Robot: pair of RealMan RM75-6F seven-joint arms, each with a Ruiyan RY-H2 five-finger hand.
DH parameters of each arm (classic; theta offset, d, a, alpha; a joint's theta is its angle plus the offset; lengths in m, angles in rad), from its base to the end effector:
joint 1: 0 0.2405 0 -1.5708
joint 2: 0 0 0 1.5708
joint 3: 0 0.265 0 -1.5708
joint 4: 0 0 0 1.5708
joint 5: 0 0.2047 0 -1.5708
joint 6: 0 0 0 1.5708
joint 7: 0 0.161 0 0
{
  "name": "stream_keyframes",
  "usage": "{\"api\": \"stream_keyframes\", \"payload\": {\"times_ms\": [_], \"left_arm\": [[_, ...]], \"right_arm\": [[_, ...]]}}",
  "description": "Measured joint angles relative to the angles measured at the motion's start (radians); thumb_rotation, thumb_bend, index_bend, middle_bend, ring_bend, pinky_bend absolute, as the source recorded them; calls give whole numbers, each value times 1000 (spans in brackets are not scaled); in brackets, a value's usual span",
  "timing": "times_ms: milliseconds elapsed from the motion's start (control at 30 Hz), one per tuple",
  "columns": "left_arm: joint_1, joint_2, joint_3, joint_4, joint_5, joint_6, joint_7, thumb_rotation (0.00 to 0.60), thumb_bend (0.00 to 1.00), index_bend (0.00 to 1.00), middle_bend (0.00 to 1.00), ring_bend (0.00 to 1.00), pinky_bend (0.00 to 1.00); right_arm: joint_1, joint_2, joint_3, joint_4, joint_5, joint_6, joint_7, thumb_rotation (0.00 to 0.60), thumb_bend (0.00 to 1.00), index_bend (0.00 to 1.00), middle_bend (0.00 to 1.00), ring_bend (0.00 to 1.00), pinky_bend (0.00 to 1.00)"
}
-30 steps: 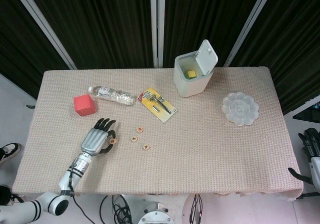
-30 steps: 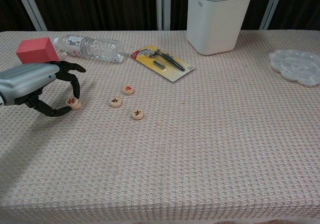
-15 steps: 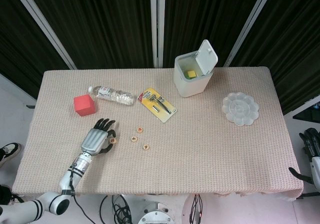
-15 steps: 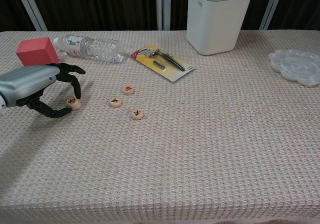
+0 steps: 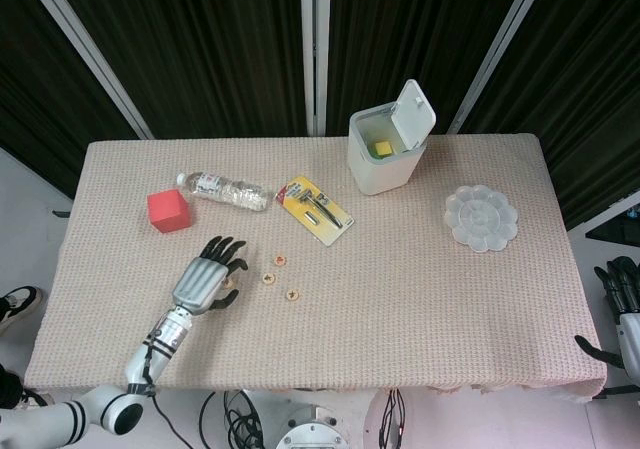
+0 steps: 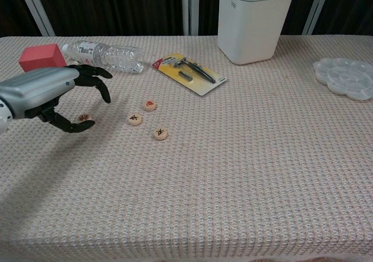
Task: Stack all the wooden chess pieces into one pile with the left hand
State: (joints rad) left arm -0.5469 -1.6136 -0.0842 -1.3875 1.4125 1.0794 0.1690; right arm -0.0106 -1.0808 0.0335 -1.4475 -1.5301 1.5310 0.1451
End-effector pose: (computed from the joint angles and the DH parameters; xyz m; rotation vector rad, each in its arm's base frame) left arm -0.1946 0.3088 -0.0329 -1.8731 -0.9577 -1.0145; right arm -0.3598 -0.1638 0.2012 1.3494 -0.8799 0.8266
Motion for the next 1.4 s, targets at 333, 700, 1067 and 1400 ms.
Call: {"api": "stream_keyframes", "payload": {"times_ms": [333, 700, 1067, 1400], "left_arm": [[-91, -113, -47, 84, -41, -95, 28, 600, 332, 368, 81, 0, 0], [-120, -139, -53, 131, -84, -133, 36, 600, 333, 408, 82, 0, 0], [-123, -144, -43, 144, -86, -127, 18, 600, 333, 476, 90, 0, 0], [-122, -120, -44, 95, -75, -89, 68, 600, 333, 502, 97, 0, 0]], "right_arm": [[0, 0, 0, 5, 9, -8, 8, 600, 59, 0, 0, 0, 0], [1, 0, 3, 21, 14, -11, 26, 600, 58, 0, 0, 0, 0], [0, -4, 0, 28, 17, -17, 28, 600, 59, 0, 0, 0, 0], [1, -5, 2, 28, 16, -16, 30, 600, 59, 0, 0, 0, 0]]}}
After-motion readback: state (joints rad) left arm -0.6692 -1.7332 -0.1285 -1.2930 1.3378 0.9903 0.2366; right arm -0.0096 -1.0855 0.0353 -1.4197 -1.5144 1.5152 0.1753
